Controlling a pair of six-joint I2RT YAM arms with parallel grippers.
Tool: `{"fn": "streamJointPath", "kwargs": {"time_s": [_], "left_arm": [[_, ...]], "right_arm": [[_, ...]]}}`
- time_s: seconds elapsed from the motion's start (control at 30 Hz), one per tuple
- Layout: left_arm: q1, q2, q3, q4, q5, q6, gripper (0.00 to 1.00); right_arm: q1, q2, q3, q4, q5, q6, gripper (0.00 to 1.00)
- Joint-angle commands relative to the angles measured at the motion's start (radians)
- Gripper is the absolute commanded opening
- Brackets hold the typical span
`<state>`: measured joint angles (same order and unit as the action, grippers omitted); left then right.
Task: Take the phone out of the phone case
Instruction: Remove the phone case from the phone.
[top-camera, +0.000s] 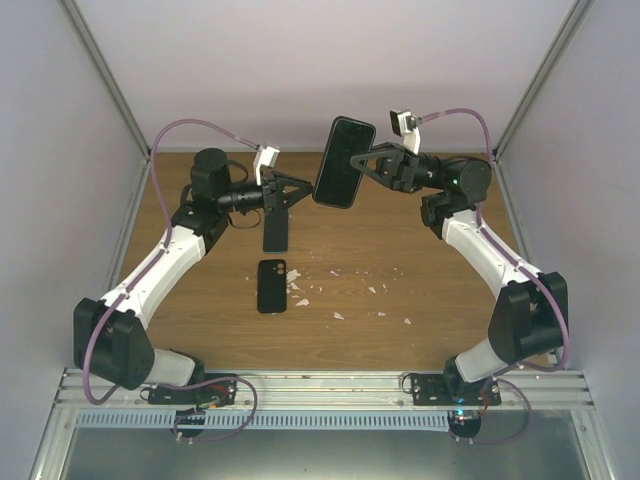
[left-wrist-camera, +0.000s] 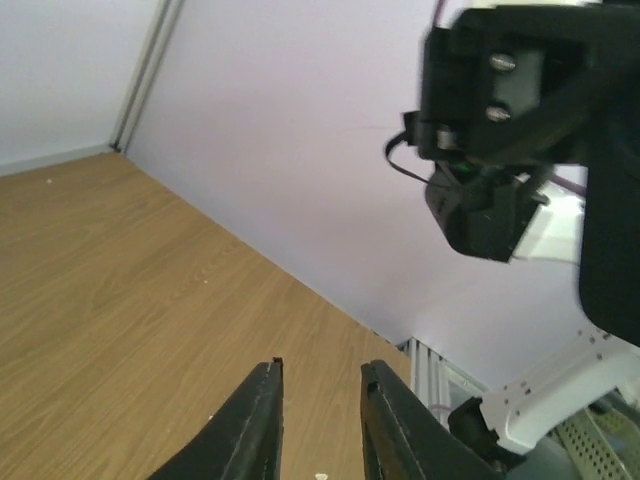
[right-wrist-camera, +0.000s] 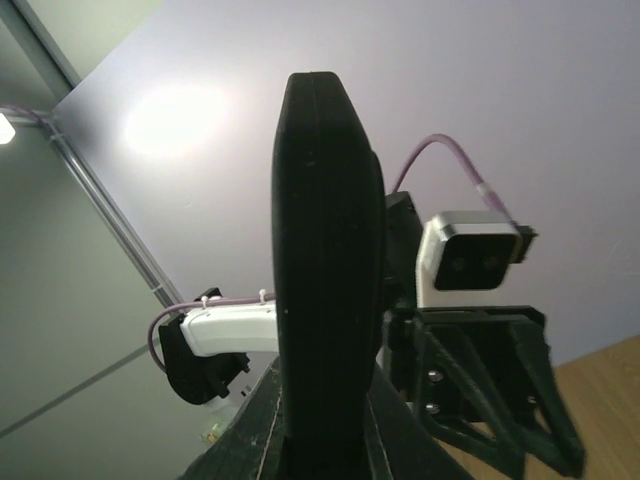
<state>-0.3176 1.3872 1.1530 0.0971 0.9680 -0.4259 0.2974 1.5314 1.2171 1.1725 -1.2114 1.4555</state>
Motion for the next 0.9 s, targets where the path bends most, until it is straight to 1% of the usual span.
{"fn": "streamJointPath", "kwargs": {"time_s": [0.0, 0.07, 0.17, 0.27, 0.4, 0.5, 0.6, 0.73, 0.87], "left_arm": [[0.010, -0.086, -0.031, 0.131, 0.118, -0.015, 0.28], [0.011, -0.117, -0.046, 0.155, 0.147, -0.022, 0.35], [0.011, -0.149, -0.065, 0.192, 0.183, -0.036, 0.41], [0.006, -0.156, -0.066, 0.218, 0.198, -0.049, 0.48], [-0.030, -0.139, -0.015, 0.147, 0.148, -0.001, 0.53], [-0.052, -0.123, 0.031, 0.060, 0.066, 0.050, 0.53], [-0.054, -0.114, 0.051, 0.011, 0.016, 0.070, 0.51], [-0.062, -0.107, 0.054, -0.015, -0.010, 0.084, 0.49], [-0.070, -0.102, 0.050, -0.045, -0.042, 0.116, 0.43]], "right_arm": [[-0.022, -0.039, 0.005, -0.058, 0.033, -0.073, 0.01], [-0.032, -0.038, 0.001, -0.090, 0.040, -0.094, 0.00], [-0.035, -0.039, -0.005, -0.105, 0.046, -0.110, 0.01], [-0.035, -0.040, -0.005, -0.124, 0.047, -0.127, 0.00], [-0.034, -0.040, -0.005, -0.135, 0.047, -0.136, 0.00], [-0.033, -0.040, -0.004, -0.135, 0.043, -0.136, 0.00], [-0.032, -0.043, -0.005, -0.134, 0.042, -0.138, 0.01], [-0.028, -0.043, -0.005, -0.134, 0.040, -0.139, 0.00], [-0.026, -0.043, -0.004, -0.131, 0.039, -0.137, 0.00]]}}
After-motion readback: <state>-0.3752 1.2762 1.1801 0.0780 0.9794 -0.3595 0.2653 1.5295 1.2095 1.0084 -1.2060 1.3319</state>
